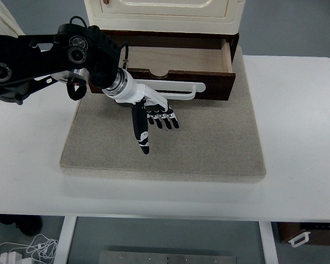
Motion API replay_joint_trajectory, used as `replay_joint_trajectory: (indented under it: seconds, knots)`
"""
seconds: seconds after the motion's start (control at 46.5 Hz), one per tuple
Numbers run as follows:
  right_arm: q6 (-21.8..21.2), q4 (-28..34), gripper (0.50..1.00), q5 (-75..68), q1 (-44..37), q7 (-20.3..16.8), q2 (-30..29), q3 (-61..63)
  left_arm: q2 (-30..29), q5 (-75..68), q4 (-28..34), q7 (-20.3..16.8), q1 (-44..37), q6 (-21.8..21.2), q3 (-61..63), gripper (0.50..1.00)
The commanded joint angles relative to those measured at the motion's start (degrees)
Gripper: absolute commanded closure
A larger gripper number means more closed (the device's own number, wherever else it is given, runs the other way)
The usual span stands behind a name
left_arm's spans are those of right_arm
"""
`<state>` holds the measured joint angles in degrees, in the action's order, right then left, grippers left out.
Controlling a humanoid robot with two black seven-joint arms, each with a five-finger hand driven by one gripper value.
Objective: Close drawer under combined cabinet
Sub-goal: 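Push the drawer front with the left hand toward the cabinet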
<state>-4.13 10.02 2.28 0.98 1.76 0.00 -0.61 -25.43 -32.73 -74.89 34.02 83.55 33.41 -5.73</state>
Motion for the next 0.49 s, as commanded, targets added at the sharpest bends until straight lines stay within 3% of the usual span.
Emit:
replay_joint_trajectory:
  seconds: [0.0,0.473]
  knots:
    - [0.0,0.0,0.548,0.0,0.08,0.0,0.0,0.0,0.03,0.04,0.35,-0.01,0.03,-0.01,-0.24,0.501]
    - [0.0,0.0,0.548,0.0,0.08,0.0,0.0,0.0,0.12,-0.23,4.13,-0.09,0.12,-0.1,-0.86,0.501]
